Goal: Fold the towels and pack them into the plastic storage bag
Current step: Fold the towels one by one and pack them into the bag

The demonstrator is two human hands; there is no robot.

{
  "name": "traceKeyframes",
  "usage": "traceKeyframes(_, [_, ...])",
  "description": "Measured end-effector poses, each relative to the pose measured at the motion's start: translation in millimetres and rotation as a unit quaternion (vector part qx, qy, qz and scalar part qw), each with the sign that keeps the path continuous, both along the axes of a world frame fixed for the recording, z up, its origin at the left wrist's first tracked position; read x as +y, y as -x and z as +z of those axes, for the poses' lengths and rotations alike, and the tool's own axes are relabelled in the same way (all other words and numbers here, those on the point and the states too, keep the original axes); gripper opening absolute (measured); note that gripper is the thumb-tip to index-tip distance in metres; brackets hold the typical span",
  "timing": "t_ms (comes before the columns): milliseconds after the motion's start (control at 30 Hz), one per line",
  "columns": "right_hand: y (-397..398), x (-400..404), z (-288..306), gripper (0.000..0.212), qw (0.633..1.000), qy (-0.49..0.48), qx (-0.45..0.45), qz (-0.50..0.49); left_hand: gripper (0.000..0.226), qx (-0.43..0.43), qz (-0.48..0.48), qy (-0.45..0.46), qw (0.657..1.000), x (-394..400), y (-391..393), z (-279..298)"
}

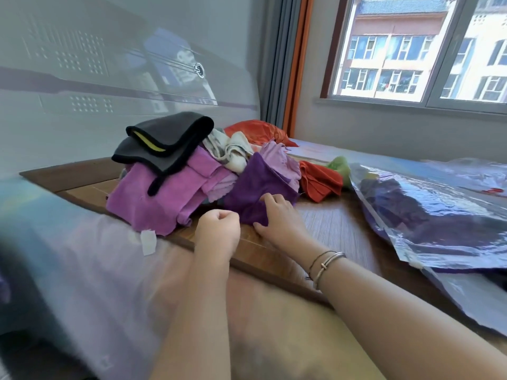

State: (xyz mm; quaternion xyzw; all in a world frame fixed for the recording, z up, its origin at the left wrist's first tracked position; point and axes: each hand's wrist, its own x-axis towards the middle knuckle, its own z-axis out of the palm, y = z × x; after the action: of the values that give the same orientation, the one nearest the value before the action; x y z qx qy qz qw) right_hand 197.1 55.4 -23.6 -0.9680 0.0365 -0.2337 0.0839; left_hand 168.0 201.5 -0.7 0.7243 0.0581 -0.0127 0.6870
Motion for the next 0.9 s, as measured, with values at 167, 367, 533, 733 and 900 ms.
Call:
traceKeyframes(167, [-4,-4,9,0.019,0.982,0.18,-0.045,-0.031,0.011,-0.011,0.01,-0.017,1.0,-3,0,-5])
traceKeyframes(367, [53,-18,23,0.01,0.997,0.061,-0.039,0.033,0.048,-0.046,0.005,-0.031,0.998,-14,12,-5])
traceKeyframes(533, [135,-40,23,0.01,0.998,0.043,0.028,0.019,0.057,-0.021,-0.062,-0.019,0.998,-34,25,-10])
traceKeyframes(733, [186,-49,20,0.014,0.998,-0.035,0.029,0.031,0.076,-0.046,-0.073,-0.108,0.99,-52,37,-14])
traceKeyframes(900, [176,-41,28,0.029,0.989,-0.139,0.037,0.03,0.076,-0.012,-0.044,0.02,0.999,-52,26,-18])
